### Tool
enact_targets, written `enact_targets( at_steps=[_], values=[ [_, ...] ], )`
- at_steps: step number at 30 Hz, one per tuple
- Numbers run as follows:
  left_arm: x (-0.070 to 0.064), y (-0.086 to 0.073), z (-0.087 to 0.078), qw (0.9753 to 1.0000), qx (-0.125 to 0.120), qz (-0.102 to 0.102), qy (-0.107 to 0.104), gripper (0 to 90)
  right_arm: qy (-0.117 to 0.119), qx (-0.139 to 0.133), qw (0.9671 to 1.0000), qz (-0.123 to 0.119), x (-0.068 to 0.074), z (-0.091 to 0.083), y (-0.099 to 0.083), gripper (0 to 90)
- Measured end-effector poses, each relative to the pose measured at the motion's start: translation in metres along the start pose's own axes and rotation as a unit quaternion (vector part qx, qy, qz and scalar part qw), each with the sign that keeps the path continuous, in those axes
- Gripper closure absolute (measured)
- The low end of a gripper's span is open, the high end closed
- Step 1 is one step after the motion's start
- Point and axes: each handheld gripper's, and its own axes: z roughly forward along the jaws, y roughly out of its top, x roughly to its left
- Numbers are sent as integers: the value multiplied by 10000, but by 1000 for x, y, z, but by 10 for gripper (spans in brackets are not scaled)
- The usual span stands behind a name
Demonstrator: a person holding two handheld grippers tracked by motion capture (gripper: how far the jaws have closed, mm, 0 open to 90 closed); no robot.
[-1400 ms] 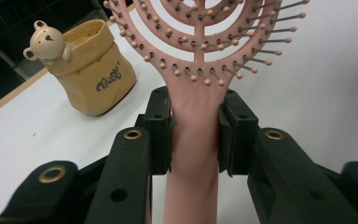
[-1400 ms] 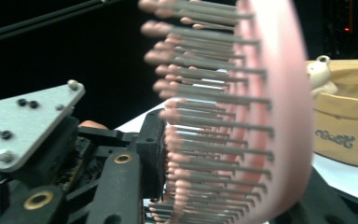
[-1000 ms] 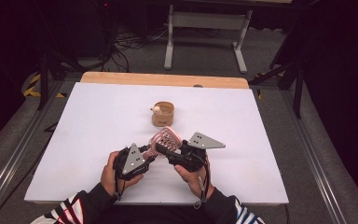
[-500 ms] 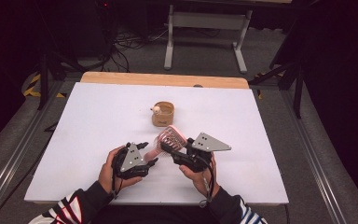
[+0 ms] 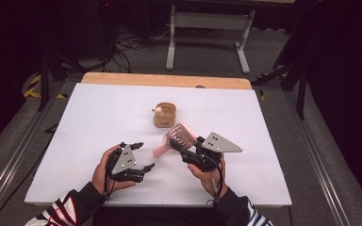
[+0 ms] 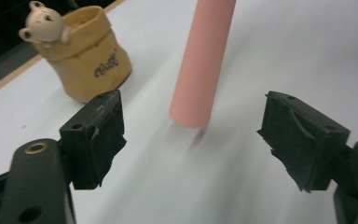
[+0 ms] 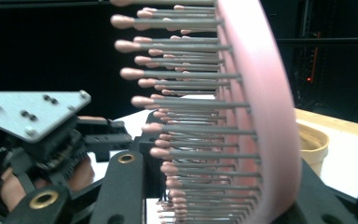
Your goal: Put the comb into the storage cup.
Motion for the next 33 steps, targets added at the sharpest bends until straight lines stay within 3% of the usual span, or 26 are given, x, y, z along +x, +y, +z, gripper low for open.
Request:
enact_targets(
  at_steps=[4,12,14,24,33],
  values=[
    [9,-3,-15,9997,-182,-75,119,206,-88,-63,9999,-18,-4,-4,3,629],
    [23,-12,-36,9992,-217,-58,332,185,-192,-116,9997,-73,-7,-10,6,629],
    [29,-15,-42,9989,-267,-184,337,181,-255,-119,9996,-102,-9,-14,6,629],
    [27,-23,-59,9986,-253,-164,443,120,-478,-188,9984,-248,-14,-24,10,629],
    [30,-42,-73,9977,-112,-405,529,88,-700,-330,9967,-261,-21,-29,17,629]
  ],
)
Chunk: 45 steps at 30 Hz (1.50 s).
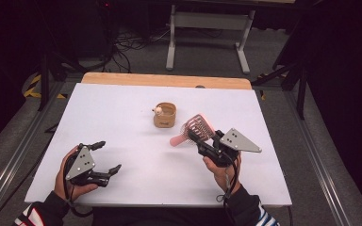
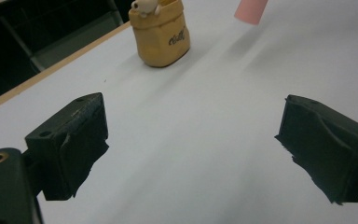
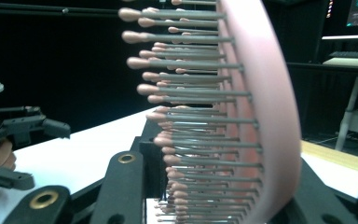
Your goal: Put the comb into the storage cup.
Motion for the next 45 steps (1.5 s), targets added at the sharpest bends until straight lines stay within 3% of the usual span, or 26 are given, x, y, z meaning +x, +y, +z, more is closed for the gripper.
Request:
enact_targets(
  at_steps=[7,23,36,45],
  values=[
    [5,-10,-10,9999,-65,-140,17,70,-129,-171,9997,-154,-5,3,11,629],
    [8,-14,-11,9997,-42,-230,6,61,-368,-702,9968,-123,-19,12,38,629],
    [6,-14,-9,9998,4,-199,-3,63,-444,-736,9962,-146,-23,38,38,629],
    [6,-14,-8,9998,-9,-219,9,64,-487,-621,9967,-176,-26,52,34,629]
  ],
)
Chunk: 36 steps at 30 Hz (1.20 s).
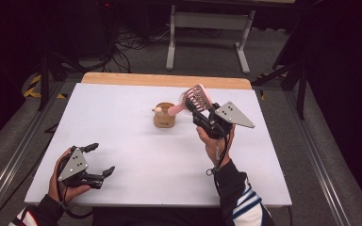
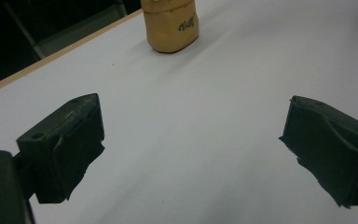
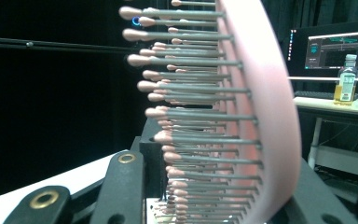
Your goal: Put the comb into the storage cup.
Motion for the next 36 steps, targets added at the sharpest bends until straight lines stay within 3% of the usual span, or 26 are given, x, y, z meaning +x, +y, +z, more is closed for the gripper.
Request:
enact_targets(
  at_steps=[6,10,16,23,36],
  values=[
    [-1,0,2,10000,41,25,-8,64,-26,102,9999,-21,-1,6,-2,629],
    [-1,0,1,10000,11,16,1,65,-29,116,9998,156,-3,12,-3,629],
    [-1,0,2,10000,30,18,-1,66,-100,240,9996,83,-5,22,-5,629],
    [-1,0,2,10000,49,17,-34,66,-147,377,9990,185,-8,33,-9,629],
    [-2,0,3,10000,44,20,-51,65,-223,736,9970,26,-6,51,-18,629]
  ],
)
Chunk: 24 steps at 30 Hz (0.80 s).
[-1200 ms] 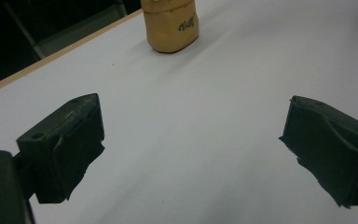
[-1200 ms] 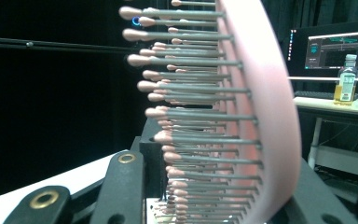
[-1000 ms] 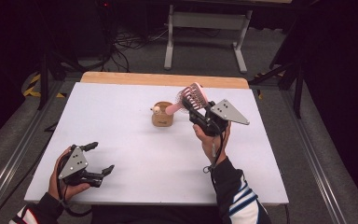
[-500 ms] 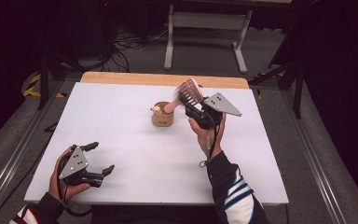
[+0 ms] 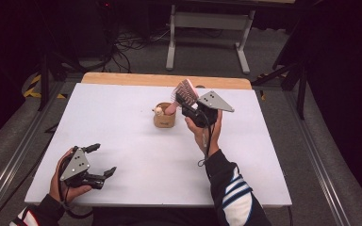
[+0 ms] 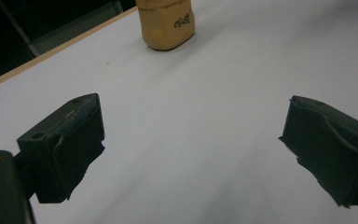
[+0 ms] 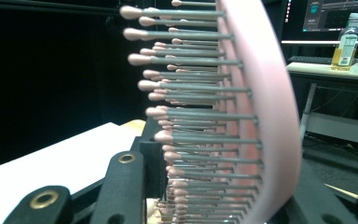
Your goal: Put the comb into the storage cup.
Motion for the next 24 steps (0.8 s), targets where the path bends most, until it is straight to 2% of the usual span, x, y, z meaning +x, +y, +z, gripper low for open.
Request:
enact_targets(
  at_steps=[14,18,24],
  values=[
    [0,0,-1,10000,-8,6,-12,66,-52,213,9997,-110,8,18,-12,628],
    [0,1,-2,10000,-25,28,-2,66,-80,243,9997,-31,10,22,-17,628],
    [2,1,-2,10000,-58,-5,-17,66,-79,291,9995,-48,12,28,-24,628]
  ],
)
